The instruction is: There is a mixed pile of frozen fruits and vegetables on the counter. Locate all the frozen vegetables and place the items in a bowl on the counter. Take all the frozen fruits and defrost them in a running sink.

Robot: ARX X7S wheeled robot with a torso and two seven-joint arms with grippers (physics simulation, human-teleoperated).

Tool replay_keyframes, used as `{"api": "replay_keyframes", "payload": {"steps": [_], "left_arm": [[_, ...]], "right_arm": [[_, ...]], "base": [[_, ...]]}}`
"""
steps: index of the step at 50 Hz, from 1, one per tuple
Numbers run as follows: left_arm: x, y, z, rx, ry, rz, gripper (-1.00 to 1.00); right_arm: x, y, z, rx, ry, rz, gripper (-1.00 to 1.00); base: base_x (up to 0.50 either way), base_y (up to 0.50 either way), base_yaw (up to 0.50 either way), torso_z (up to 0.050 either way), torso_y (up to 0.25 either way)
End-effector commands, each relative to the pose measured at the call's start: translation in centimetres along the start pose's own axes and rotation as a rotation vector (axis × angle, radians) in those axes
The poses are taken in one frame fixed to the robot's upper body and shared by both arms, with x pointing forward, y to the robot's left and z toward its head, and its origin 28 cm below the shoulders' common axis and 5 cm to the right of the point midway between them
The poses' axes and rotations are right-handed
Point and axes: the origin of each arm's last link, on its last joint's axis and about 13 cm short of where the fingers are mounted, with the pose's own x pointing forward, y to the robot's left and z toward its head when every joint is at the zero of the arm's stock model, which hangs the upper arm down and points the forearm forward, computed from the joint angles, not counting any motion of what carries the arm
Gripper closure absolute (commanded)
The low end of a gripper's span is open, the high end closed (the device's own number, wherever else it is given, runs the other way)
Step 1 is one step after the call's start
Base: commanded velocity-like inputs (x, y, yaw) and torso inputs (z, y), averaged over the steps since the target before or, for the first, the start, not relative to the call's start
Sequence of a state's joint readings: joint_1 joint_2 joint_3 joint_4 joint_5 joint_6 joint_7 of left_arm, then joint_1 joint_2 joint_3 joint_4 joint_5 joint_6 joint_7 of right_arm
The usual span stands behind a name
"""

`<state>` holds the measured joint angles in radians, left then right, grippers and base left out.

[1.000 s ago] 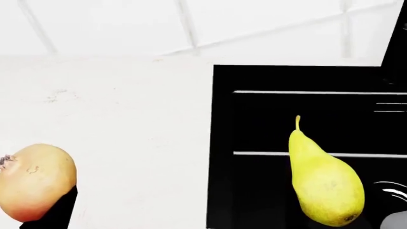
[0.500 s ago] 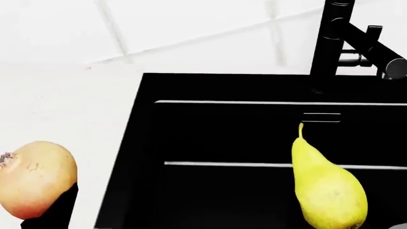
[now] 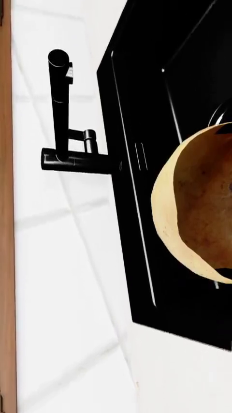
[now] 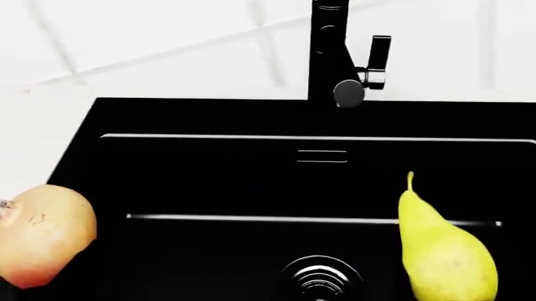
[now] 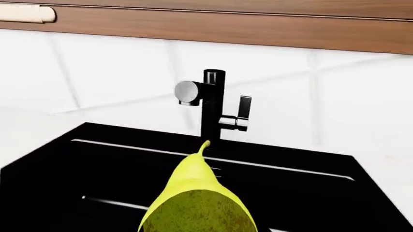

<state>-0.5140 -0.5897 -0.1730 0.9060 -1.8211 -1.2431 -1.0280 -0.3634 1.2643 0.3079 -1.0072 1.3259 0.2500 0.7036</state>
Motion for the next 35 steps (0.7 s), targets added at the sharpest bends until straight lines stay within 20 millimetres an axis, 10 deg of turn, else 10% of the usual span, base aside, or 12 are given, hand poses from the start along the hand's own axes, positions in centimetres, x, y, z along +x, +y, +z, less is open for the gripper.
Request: {"api": "replay_keyframes", "payload": {"steps": [1, 35], "left_arm": [[-0.7, 0.6, 0.3, -0.048, -0.040, 0.011, 1.00], [0.7, 0.8, -0.4, -0.060, -0.027, 0.054, 1.00]], "right_arm": [[0.1, -0.4, 0.2, -0.043, -0.044, -0.007, 1.00], [0.6, 0.3, -0.3, -0.071, -0.037, 0.031, 1.00]], "base": [[0.02, -0.50, 0.00, 0.000, 0.000], [0.33, -0.23, 0.00, 0.000, 0.001]]}}
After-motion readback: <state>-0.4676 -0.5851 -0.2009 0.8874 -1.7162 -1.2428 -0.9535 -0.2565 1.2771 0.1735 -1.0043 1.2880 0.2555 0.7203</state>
